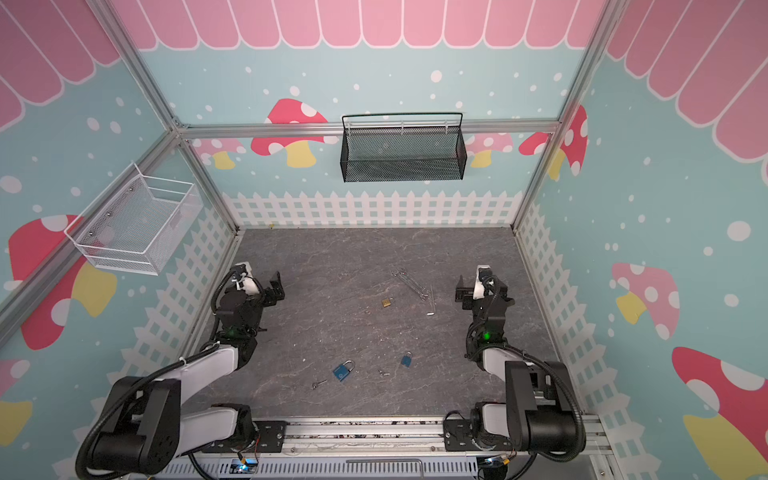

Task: Unlock with the key
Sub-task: 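Move both grippers forward toward the blue padlocks and keys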

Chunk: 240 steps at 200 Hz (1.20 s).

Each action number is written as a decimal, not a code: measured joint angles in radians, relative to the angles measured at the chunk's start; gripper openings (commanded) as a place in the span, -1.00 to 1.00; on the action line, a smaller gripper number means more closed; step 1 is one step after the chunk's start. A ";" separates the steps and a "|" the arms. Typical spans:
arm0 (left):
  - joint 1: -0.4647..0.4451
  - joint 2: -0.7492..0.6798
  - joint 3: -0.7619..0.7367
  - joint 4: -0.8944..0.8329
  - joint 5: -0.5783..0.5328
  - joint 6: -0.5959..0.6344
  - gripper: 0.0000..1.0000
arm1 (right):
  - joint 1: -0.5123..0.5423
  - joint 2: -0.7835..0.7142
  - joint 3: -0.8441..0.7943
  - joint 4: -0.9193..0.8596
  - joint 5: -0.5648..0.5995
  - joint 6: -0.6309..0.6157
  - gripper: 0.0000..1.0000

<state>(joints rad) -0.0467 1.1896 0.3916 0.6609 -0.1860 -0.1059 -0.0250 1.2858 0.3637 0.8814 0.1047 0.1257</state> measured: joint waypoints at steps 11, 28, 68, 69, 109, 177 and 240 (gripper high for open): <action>0.000 -0.047 0.013 -0.036 0.003 -0.038 1.00 | -0.001 -0.029 0.043 -0.083 0.016 0.047 0.96; 0.001 -0.105 0.044 -0.100 0.003 -0.124 0.99 | -0.001 -0.063 0.105 -0.214 0.020 0.130 0.96; 0.021 -0.183 0.059 -0.216 -0.003 -0.401 1.00 | -0.001 -0.122 0.159 -0.500 0.016 0.368 0.96; 0.022 -0.185 0.057 -0.217 -0.004 -0.404 1.00 | -0.001 -0.122 0.159 -0.500 0.016 0.368 0.96; 0.042 -0.206 0.026 -0.309 0.069 -0.587 1.00 | -0.001 -0.180 0.143 -0.647 -0.104 0.452 0.96; -0.035 -0.259 0.085 -0.573 0.211 -0.637 0.99 | 0.039 -0.201 0.174 -0.841 -0.287 0.462 0.96; -0.282 -0.414 0.092 -0.765 0.226 -0.612 1.00 | 0.270 -0.201 0.224 -1.034 -0.325 0.467 0.96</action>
<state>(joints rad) -0.3283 0.7757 0.4835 -0.1040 0.0402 -0.7174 0.2447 1.0851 0.5877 -0.1524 -0.2207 0.5926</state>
